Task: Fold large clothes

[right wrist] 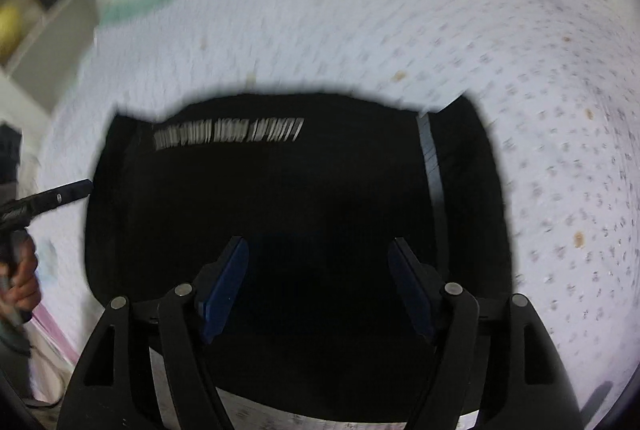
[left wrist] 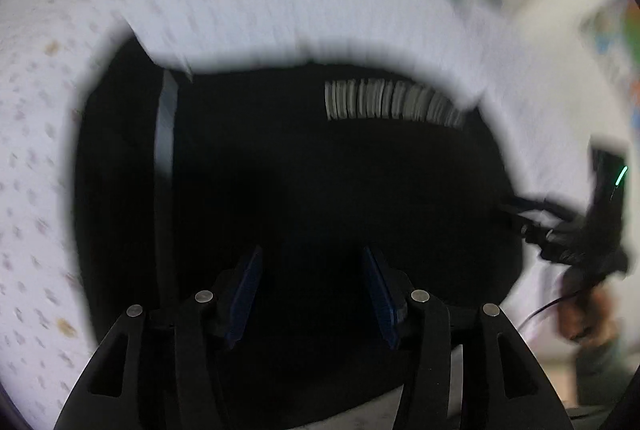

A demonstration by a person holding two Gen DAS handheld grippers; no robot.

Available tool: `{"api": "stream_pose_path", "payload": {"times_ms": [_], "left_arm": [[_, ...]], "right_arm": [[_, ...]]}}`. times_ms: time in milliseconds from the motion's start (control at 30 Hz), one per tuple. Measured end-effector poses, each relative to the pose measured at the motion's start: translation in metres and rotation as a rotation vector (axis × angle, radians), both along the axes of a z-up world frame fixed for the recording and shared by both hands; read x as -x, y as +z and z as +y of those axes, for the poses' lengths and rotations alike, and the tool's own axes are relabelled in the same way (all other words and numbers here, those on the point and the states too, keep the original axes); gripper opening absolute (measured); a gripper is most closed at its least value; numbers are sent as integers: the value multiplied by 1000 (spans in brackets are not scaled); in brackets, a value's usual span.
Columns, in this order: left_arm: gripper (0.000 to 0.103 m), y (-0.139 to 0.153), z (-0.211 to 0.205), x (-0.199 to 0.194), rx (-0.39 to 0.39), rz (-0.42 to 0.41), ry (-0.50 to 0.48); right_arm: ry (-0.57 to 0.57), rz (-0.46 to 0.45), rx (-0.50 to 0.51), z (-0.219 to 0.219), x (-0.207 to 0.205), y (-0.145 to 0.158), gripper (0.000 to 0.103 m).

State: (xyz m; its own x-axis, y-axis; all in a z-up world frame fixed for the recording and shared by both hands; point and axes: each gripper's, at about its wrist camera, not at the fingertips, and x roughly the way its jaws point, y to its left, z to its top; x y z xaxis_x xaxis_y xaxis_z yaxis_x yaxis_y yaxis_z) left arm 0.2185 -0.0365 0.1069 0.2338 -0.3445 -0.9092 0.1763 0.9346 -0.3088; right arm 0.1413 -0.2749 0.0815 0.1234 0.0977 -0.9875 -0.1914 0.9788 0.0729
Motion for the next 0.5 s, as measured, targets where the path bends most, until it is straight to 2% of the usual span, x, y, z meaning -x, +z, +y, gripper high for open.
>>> {"api": "stream_pose_path", "payload": {"times_ms": [33, 67, 133, 200, 300, 367, 433, 500], "left_arm": [[54, -18, -12, 1, -69, -1, -8], [55, -31, -18, 1, -103, -5, -13], [55, -35, -16, -5, -92, 18, 6], [55, -18, -7, -11, -53, 37, 8], [55, 17, 6, -13, -2, -36, 5], [55, 40, 13, -20, 66, -64, 10], [57, 54, 12, -33, 149, -79, 1], [58, 54, 1, -49, 167, -87, 3]], "right_arm": [[-5, 44, 17, 2, 3, -23, 79], [-17, 55, 27, 2, 5, -39, 82], [-41, 49, 19, -2, 7, -52, 84], [-45, 64, 12, -3, 4, -43, 83], [-70, 57, -51, -13, -2, -16, 82], [-86, -4, -100, -20, -10, 9, 82], [-94, -89, -96, -23, -27, 29, 82], [-100, -111, -83, -23, -46, 30, 82]]}}
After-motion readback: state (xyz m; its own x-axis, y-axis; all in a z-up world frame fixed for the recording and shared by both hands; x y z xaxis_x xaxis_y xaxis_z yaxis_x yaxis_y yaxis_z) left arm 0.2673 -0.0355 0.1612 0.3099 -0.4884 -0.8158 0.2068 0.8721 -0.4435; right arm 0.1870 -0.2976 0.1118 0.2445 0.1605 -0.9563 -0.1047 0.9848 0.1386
